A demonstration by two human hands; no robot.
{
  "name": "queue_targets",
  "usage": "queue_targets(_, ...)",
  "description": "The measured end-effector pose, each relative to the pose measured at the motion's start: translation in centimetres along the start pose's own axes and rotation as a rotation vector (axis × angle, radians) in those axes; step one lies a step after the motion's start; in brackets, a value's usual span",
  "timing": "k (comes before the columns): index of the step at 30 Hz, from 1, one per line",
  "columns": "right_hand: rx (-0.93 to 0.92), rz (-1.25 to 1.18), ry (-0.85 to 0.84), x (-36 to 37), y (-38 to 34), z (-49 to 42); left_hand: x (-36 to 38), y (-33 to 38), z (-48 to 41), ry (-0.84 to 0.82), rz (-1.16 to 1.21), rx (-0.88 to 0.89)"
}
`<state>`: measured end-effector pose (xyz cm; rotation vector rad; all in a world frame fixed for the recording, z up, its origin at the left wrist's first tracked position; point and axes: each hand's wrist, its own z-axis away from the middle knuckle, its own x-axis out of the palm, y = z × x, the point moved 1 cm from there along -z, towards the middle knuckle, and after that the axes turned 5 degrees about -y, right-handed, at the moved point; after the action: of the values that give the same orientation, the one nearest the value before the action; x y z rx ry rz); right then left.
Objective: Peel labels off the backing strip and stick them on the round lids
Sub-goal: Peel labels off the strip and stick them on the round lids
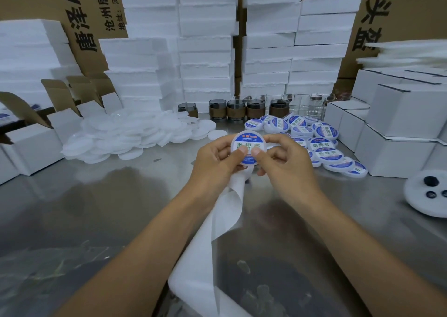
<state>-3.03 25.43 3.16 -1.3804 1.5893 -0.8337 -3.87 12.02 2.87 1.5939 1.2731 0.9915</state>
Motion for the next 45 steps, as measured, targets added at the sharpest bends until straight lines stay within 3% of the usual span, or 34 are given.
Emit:
queue_targets(8,0.054,-0.066,-0.020,-0.1,-0.1,-0.2,-0.1,-0.2,-0.2,0.036,0.066,0.002)
queue_targets(11,0.158,-0.190,0.116,-1.6,0.4,-0.8,-0.5,-0.4,-0.3,0.072,0.094,-0.021)
queue_targets(16,0.246,-0.327,0.517,-5.2,1.8,-1.6,-1.1,-0.5,-0.2,0.116,0.124,-0.048)
queue_targets(21,0.409,-0.486,0.557,-6.7,3.3,-1.6,-1.8,-0.7,0.0,0.202,0.148,-0.090)
queue_targets(25,0.450,-0.280,0.549,-6.8,3.6,-1.7,-2.9,-0.8,-0.4,0.301,0.099,-0.114)
queue_targets(29,0.327,0.311,0.570,-6.0,2.9,-1.2,-6.1,-0.9,-1.8,0.432,-0.190,-0.126)
queue_targets(33,0.029,0.517,0.416,-4.0,2.4,-0.6,-12.2,-1.2,-2.6,0.499,-0.742,-0.134)
queue_targets(40,-0.020,0.580,0.266,-3.5,2.8,-0.7,-19.2,-1.0,-2.6,0.443,-1.400,-0.312)
queue_targets(45,-0.033,0.579,0.246,-3.5,3.0,-0.7,-19.2,-0.9,-2.5,0.357,-1.454,-0.393)
